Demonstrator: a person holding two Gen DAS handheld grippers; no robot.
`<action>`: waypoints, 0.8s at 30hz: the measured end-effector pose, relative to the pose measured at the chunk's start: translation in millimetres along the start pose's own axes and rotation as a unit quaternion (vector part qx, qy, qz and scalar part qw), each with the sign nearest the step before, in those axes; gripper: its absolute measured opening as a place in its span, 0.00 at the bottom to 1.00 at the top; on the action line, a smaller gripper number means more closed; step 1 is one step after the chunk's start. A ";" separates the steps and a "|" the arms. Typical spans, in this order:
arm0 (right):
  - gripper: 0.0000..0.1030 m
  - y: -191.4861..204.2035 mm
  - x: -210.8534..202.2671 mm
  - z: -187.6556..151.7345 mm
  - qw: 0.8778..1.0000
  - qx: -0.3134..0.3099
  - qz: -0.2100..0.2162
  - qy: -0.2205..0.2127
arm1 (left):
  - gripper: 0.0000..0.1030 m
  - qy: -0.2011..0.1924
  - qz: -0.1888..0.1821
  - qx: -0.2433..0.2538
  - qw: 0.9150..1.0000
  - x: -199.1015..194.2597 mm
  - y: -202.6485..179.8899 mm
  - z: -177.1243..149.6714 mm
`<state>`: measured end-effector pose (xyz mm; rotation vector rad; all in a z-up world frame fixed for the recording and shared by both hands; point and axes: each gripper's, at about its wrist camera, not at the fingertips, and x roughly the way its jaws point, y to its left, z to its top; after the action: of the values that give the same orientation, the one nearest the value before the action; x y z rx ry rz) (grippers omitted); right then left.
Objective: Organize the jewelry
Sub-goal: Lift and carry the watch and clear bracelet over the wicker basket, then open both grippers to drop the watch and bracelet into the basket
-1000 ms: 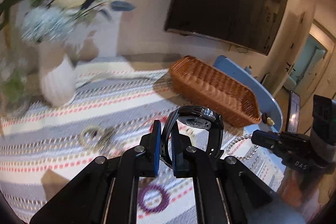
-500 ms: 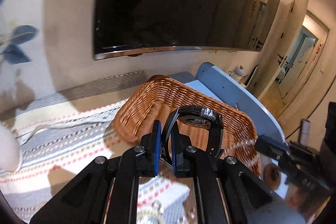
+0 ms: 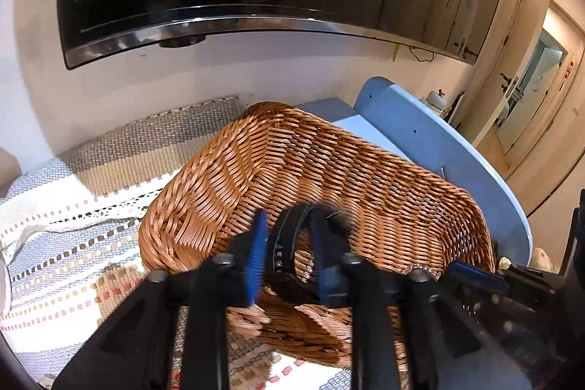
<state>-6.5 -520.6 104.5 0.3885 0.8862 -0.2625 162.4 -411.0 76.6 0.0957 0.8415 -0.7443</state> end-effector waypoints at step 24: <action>0.13 49.9 31.0 -10.0 0.985 -0.145 0.041 0.083 | 0.45 -0.029 0.020 -0.021 0.999 -50.3 48.6 -24.1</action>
<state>24.3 -473.3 85.2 0.1768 1.0524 -0.0232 155.8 -337.9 85.9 0.0543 0.7974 -0.6883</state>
